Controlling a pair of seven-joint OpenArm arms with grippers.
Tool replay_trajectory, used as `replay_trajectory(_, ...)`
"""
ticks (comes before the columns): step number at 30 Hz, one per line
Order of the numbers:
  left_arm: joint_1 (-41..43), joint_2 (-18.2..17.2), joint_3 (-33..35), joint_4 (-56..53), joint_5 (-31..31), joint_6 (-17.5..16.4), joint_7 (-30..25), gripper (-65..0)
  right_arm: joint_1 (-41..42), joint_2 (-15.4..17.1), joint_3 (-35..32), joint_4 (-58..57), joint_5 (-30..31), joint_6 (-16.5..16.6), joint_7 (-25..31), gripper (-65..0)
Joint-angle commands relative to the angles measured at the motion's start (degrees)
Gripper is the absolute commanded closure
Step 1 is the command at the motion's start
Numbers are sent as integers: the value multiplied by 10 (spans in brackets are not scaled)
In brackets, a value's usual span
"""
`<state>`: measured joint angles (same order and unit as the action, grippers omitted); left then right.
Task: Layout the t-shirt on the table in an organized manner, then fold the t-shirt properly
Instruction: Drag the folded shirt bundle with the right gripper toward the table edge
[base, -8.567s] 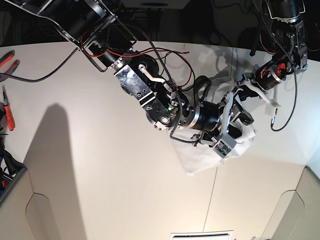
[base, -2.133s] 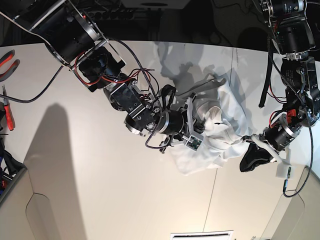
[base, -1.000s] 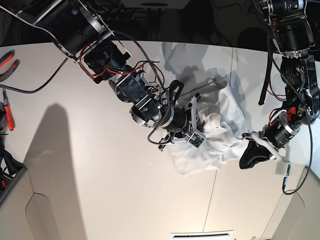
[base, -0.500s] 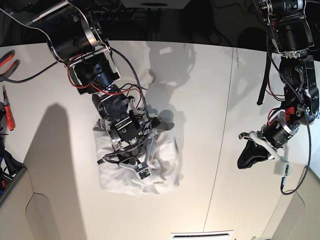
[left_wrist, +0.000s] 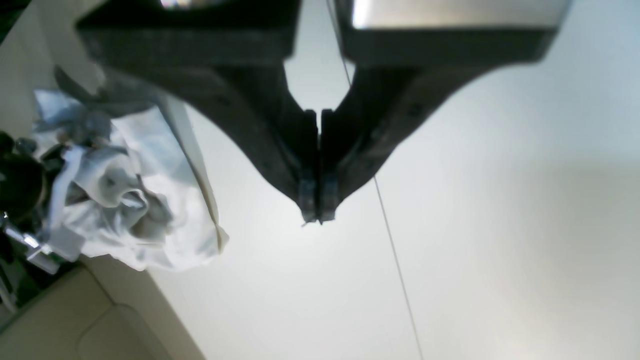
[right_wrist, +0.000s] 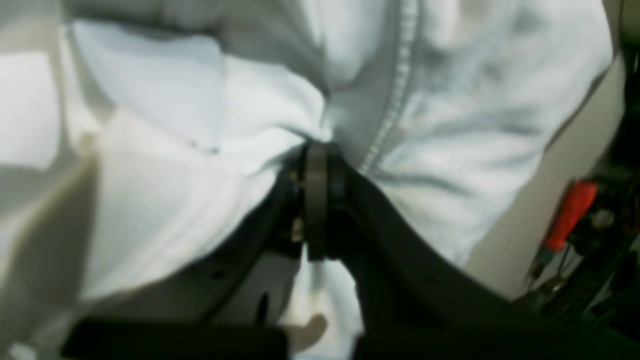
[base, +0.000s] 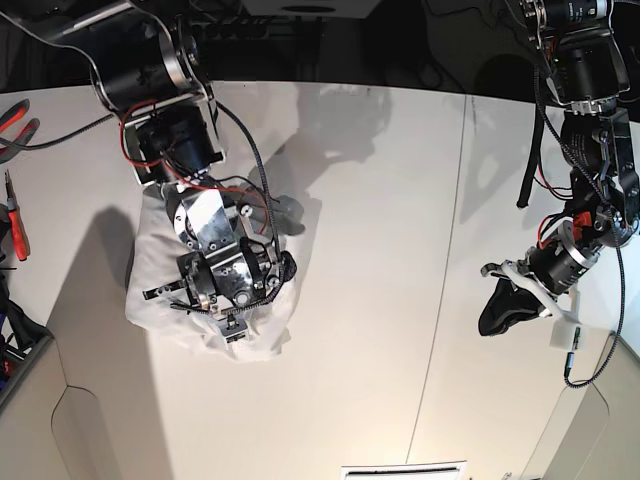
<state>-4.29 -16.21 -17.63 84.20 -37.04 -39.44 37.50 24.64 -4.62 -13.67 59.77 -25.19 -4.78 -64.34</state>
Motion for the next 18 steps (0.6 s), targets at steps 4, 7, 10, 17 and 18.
replay_trajectory(4, -2, -8, -2, 9, -13, -6, -12, 0, 6, 1, -33, 167, 25, 53, 10, 0)
replay_trajectory(7, 0, -8, -2, 9, -13, -6, -12, 0, 6, 11, -63, 272, 74, 127, 105, 0)
replay_trajectory(10, 0, -8, -2, 9, -13, -6, -12, 0, 9, 22, -78, 313, 137, 231, 185, 0)
replay_trajectory(17, 13, -8, -2, 9, -8, -6, -12, 0, 22, 85, -78, 244, 283, 398, 209, 0)
replay_trajectory(18, 16, -8, -2, 9, -8, -6, -12, 0, 23, 103, -78, 240, 289, 397, 208, 0)
